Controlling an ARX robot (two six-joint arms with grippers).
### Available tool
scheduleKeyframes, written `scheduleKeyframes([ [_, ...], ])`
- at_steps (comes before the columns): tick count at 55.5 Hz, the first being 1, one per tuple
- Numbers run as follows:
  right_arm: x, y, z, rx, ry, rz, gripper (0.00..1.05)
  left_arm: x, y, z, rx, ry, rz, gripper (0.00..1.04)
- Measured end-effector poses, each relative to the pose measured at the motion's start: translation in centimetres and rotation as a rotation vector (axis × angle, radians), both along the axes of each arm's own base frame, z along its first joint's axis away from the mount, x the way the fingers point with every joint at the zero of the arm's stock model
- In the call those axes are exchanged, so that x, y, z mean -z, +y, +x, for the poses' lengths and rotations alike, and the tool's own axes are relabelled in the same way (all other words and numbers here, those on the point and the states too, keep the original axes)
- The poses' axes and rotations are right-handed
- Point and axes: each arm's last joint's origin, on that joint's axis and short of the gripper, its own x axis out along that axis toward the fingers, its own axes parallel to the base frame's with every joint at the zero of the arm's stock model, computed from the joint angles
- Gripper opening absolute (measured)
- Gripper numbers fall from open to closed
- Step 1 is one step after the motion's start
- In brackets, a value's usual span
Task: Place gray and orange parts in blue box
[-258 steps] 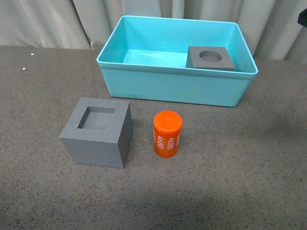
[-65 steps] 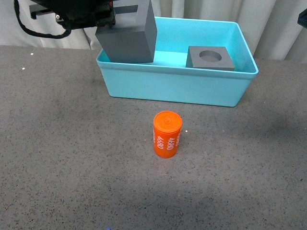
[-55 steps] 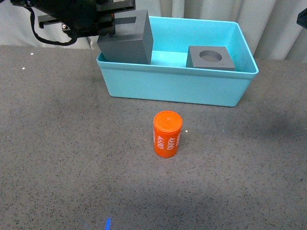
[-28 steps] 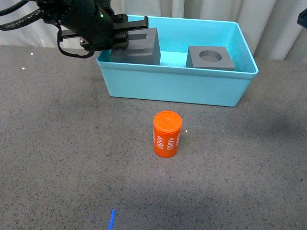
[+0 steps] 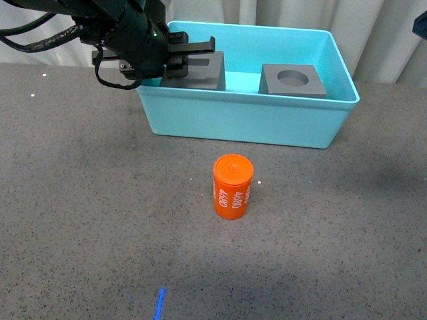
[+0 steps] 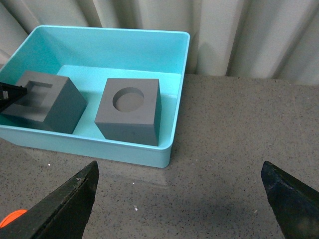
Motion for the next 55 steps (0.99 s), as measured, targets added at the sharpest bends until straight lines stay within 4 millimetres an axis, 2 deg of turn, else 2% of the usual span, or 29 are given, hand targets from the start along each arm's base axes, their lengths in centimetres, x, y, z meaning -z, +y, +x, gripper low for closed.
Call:
scheduleKeyframes([
  [2, 0.0, 0.0, 0.0, 0.000, 0.000, 0.000, 0.95, -0.2, 0.0, 0.0, 0.001, -0.008, -0.001, 0.40],
  [6, 0.0, 0.0, 0.0, 0.000, 0.000, 0.000, 0.95, -0.7, 0.1, -0.1, 0.002, -0.033, -0.015, 0.55],
  [13, 0.0, 0.0, 0.0, 0.000, 0.000, 0.000, 0.95, -2.1, 0.6, -1.0, -0.027, -0.109, -0.029, 0.71],
  [16, 0.0, 0.0, 0.0, 0.000, 0.000, 0.000, 0.95, -3.1, 1.0, -1.8, -0.035, -0.150, -0.046, 0.80],
  [21, 0.0, 0.0, 0.0, 0.000, 0.000, 0.000, 0.95, -6.0, 2.2, -4.2, -0.059, -0.274, -0.082, 0.99],
  [26, 0.0, 0.0, 0.0, 0.000, 0.000, 0.000, 0.95, -7.9, 3.5, -6.9, -0.098, -0.381, -0.109, 0.97],
  [27, 0.0, 0.0, 0.0, -0.001, 0.000, 0.000, 0.95, -8.3, 4.0, -7.9, -0.105, -0.407, -0.124, 0.98],
  [31, 0.0, 0.0, 0.0, 0.000, 0.000, 0.000, 0.95, -8.7, 5.2, -11.3, -0.124, -0.454, -0.133, 0.98],
  [35, 0.0, 0.0, 0.0, 0.000, 0.000, 0.000, 0.95, -8.7, 5.8, -13.6, -0.137, -0.474, -0.130, 0.98],
  [44, 0.0, 0.0, 0.0, 0.000, 0.000, 0.000, 0.95, -7.9, 7.2, -21.6, -0.097, -0.513, -0.145, 0.98],
  [51, 0.0, 0.0, 0.0, 0.000, 0.000, 0.000, 0.95, -6.9, 9.2, -25.2, -0.167, -0.492, -0.147, 0.98],
  [55, 0.0, 0.0, 0.0, 0.000, 0.000, 0.000, 0.95, -5.5, 11.1, -27.3, -0.249, -0.451, -0.140, 0.98],
])
